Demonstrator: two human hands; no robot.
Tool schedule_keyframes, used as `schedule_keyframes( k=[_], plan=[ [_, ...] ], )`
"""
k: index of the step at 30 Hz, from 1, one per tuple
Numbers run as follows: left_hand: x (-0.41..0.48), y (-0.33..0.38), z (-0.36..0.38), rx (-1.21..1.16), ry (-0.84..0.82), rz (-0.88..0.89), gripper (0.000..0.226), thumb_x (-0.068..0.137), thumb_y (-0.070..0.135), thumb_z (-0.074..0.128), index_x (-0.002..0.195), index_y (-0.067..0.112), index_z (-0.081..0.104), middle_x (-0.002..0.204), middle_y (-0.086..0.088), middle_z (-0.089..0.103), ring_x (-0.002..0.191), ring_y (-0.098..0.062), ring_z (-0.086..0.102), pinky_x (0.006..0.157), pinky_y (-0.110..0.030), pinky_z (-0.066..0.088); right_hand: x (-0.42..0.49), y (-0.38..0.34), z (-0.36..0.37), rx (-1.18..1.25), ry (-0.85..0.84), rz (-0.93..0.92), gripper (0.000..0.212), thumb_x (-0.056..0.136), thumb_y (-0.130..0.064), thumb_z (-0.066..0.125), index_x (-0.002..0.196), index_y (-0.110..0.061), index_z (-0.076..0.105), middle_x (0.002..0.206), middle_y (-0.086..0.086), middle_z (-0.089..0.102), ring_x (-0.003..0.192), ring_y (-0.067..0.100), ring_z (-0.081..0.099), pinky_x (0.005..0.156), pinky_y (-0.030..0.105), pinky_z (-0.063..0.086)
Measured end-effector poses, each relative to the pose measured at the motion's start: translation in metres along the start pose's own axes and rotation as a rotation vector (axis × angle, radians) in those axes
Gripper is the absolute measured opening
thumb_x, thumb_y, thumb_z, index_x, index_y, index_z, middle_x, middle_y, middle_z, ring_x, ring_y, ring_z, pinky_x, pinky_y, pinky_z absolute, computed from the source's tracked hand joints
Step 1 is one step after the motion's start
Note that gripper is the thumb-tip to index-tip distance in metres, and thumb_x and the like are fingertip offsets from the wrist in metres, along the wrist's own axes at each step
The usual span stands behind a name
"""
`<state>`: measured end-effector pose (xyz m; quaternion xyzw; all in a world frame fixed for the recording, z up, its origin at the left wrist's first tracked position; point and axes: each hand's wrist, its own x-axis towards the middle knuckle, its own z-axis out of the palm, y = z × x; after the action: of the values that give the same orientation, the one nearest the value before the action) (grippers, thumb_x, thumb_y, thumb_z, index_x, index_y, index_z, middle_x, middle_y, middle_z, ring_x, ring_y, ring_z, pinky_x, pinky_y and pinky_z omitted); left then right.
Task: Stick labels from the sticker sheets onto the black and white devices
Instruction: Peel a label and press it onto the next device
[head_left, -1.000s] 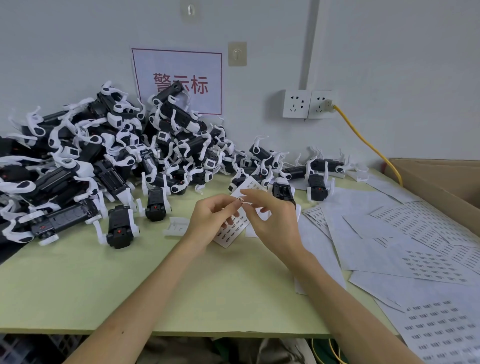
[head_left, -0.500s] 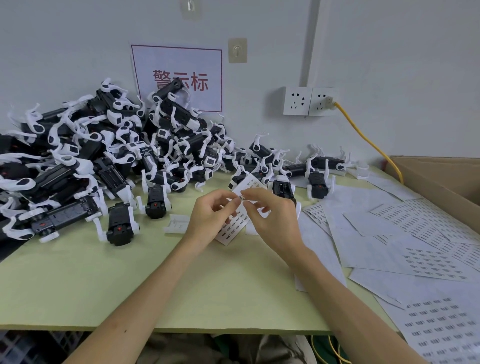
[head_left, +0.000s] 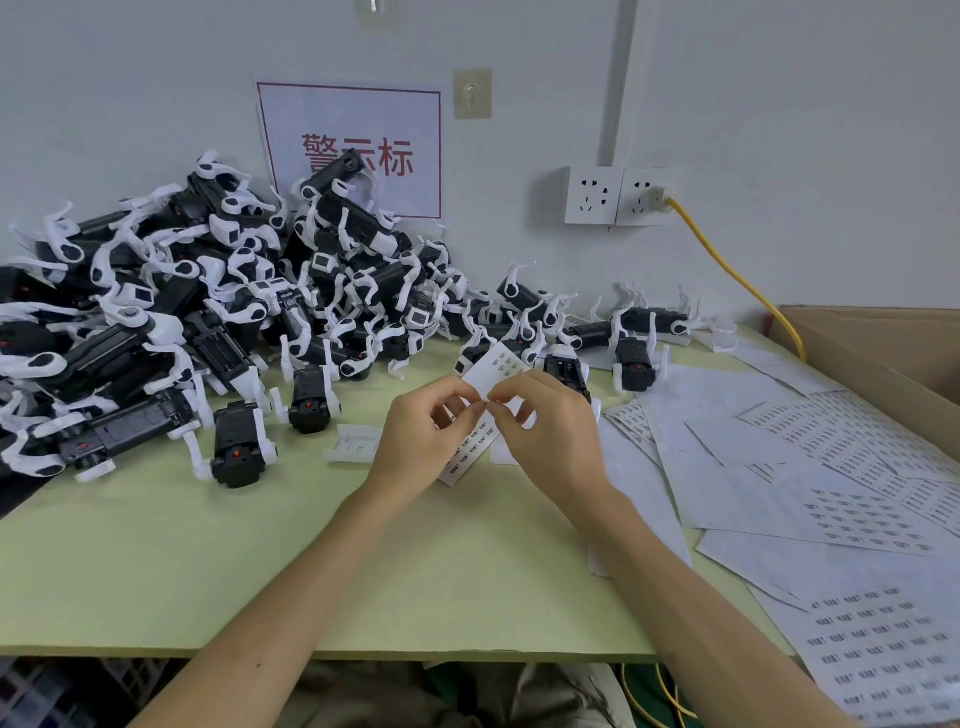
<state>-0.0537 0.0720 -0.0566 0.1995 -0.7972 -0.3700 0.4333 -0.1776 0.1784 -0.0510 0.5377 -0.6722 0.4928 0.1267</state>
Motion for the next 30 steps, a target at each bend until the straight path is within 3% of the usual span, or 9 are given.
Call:
schedule_keyframes(
  k=[8, 11, 13, 17, 20, 23, 25, 27, 30],
  plan=[
    [0.000, -0.005, 0.001, 0.069, 0.008, 0.058, 0.012, 0.093, 0.020, 0.072, 0.090, 0.032, 0.069, 0.065, 0.004, 0.061, 0.056, -0.021, 0.055, 0.053, -0.028, 0.042, 0.001, 0.002, 0.000, -0.041, -0.005, -0.029, 0.006, 0.088, -0.016, 0.074, 0.088, -0.021, 0.071, 0.087, -0.013, 0.062, 0.059, 0.009, 0.053, 0.059, 0.034, 0.050],
    [0.000, -0.006, 0.002, 0.045, 0.033, 0.055, 0.017, 0.096, 0.021, 0.069, 0.109, 0.032, 0.071, 0.068, 0.009, 0.063, 0.056, -0.016, 0.055, 0.056, -0.020, 0.042, 0.001, 0.000, -0.001, 0.000, 0.079, -0.038, 0.009, 0.089, -0.016, 0.071, 0.088, -0.024, 0.066, 0.084, -0.017, 0.060, 0.062, 0.010, 0.054, 0.057, 0.030, 0.047],
    [0.001, -0.007, 0.001, 0.042, 0.048, 0.039, 0.025, 0.098, 0.020, 0.066, 0.122, 0.028, 0.069, 0.070, 0.009, 0.065, 0.056, -0.011, 0.054, 0.058, -0.018, 0.043, 0.003, -0.002, -0.004, 0.055, 0.162, 0.002, 0.011, 0.089, -0.021, 0.071, 0.098, -0.025, 0.065, 0.093, -0.020, 0.062, 0.076, 0.007, 0.057, 0.067, 0.029, 0.049],
    [0.000, -0.009, -0.001, 0.047, 0.027, 0.039, 0.020, 0.098, 0.025, 0.060, 0.111, 0.034, 0.071, 0.071, 0.003, 0.067, 0.060, -0.019, 0.058, 0.057, -0.021, 0.044, 0.010, 0.007, -0.008, -0.134, 0.207, 0.229, 0.079, 0.077, -0.040, 0.084, 0.143, -0.023, 0.044, 0.144, -0.006, 0.048, 0.131, 0.017, 0.046, 0.107, 0.042, 0.037],
    [-0.002, -0.009, -0.001, 0.059, 0.007, 0.043, 0.017, 0.096, 0.025, 0.058, 0.102, 0.036, 0.070, 0.071, 0.005, 0.066, 0.057, -0.017, 0.055, 0.054, -0.021, 0.043, 0.011, 0.017, -0.011, -0.178, 0.098, 0.403, 0.104, 0.076, -0.042, 0.084, 0.156, -0.019, 0.022, 0.157, 0.004, 0.031, 0.134, 0.029, 0.047, 0.104, 0.049, 0.043],
    [-0.001, -0.010, -0.001, 0.093, -0.008, 0.030, 0.018, 0.094, 0.023, 0.059, 0.103, 0.036, 0.069, 0.080, 0.008, 0.069, 0.069, -0.015, 0.060, 0.059, -0.025, 0.047, 0.012, 0.018, -0.014, -0.077, 0.114, 0.437, 0.097, 0.079, -0.031, 0.082, 0.156, -0.018, 0.023, 0.151, 0.004, 0.034, 0.102, 0.020, 0.056, 0.080, 0.035, 0.043],
    [0.000, -0.007, -0.002, 0.053, -0.026, 0.002, 0.022, 0.095, 0.017, 0.065, 0.109, 0.033, 0.069, 0.094, 0.011, 0.071, 0.083, -0.008, 0.063, 0.070, -0.022, 0.048, 0.014, 0.014, -0.016, 0.069, 0.199, 0.387, 0.090, 0.078, -0.028, 0.080, 0.152, -0.019, 0.031, 0.145, -0.001, 0.040, 0.104, 0.003, 0.044, 0.087, 0.029, 0.040],
    [0.003, -0.003, -0.003, -0.056, -0.027, -0.062, 0.024, 0.094, 0.020, 0.069, 0.116, 0.031, 0.069, 0.111, 0.015, 0.071, 0.101, -0.003, 0.063, 0.084, -0.022, 0.046, 0.015, 0.008, -0.020, 0.262, 0.226, 0.322, 0.084, 0.076, -0.035, 0.076, 0.149, -0.023, 0.035, 0.141, -0.006, 0.046, 0.119, 0.002, 0.045, 0.101, 0.030, 0.041],
    [0.003, 0.005, -0.008, -0.128, 0.100, -0.060, 0.028, 0.089, 0.033, 0.065, 0.116, 0.030, 0.071, 0.124, 0.018, 0.066, 0.117, 0.005, 0.056, 0.094, -0.013, 0.038, 0.013, 0.001, -0.026, 0.502, 0.099, 0.302, 0.079, 0.072, -0.048, 0.067, 0.144, -0.035, 0.037, 0.135, -0.013, 0.053, 0.111, 0.008, 0.061, 0.088, 0.030, 0.051]
  ],
)
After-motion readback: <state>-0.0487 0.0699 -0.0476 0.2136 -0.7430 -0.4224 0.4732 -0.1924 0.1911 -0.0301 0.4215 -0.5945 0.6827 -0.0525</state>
